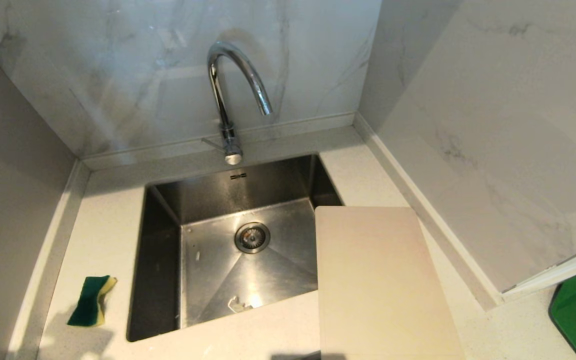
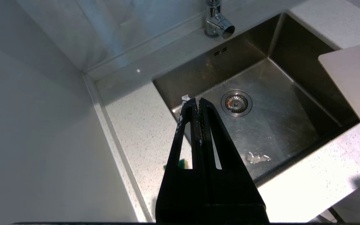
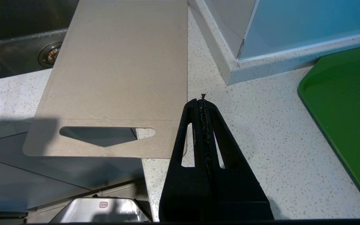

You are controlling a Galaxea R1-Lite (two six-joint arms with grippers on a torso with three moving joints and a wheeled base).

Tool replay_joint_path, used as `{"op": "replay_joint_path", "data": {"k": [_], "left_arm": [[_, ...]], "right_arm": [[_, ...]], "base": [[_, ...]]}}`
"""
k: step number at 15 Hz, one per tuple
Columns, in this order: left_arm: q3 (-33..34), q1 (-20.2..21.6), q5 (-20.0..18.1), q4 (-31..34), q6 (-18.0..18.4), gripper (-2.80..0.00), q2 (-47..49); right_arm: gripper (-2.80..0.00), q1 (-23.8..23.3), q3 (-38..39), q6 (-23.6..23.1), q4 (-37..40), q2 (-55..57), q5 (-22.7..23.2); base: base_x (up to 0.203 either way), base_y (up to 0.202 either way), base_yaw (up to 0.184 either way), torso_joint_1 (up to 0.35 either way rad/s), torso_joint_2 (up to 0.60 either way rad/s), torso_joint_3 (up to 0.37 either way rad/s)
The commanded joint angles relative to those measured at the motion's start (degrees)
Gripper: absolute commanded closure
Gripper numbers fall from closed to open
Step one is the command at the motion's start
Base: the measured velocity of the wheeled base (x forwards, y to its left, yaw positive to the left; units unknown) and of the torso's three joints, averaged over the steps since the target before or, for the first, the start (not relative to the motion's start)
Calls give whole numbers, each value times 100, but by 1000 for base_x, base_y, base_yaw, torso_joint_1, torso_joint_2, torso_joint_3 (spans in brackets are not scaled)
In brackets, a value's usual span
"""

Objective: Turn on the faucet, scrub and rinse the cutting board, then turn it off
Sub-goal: Turn on the tap

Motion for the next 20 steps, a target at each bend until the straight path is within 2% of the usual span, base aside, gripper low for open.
{"op": "replay_joint_path", "data": {"k": [1, 4, 6, 7, 10, 12, 14, 17, 20], "left_arm": [[-337, -51, 5, 6, 20, 0, 668], [-822, -268, 93, 13, 32, 0, 1265], [-1166, -74, 41, 170, 54, 0, 1476], [-1485, 94, -58, 408, 59, 0, 1624], [-2640, 565, -689, 1579, 43, 0, 2139], [-3027, 651, -837, 1834, 53, 0, 2451], [-3332, 654, -805, 1929, 55, 0, 2784], [-4226, 581, -584, 2367, 56, 0, 3584], [-4854, 102, -25, 2446, 55, 0, 4478]], "right_arm": [[0, 0, 0, 0, -1, -4, 1], [0, 2, 0, 0, -1, -4, 1], [0, 0, 0, 0, -1, -4, 1], [0, 0, 0, 0, -1, -4, 1], [0, 0, 0, 0, -1, -4, 1], [0, 0, 0, 0, -1, -4, 1], [0, 0, 0, 0, -1, -4, 1], [0, 0, 0, 0, -1, -4, 1], [0, 0, 0, 0, -1, -4, 1]], "base": [[0, 0, 0, 0, 0, 0], [0, 0, 0, 0, 0, 0], [0, 0, 0, 0, 0, 0], [0, 0, 0, 0, 0, 0], [0, 0, 0, 0, 0, 0], [0, 0, 0, 0, 0, 0], [0, 0, 0, 0, 0, 0], [0, 0, 0, 0, 0, 0], [0, 0, 0, 0, 0, 0]]}}
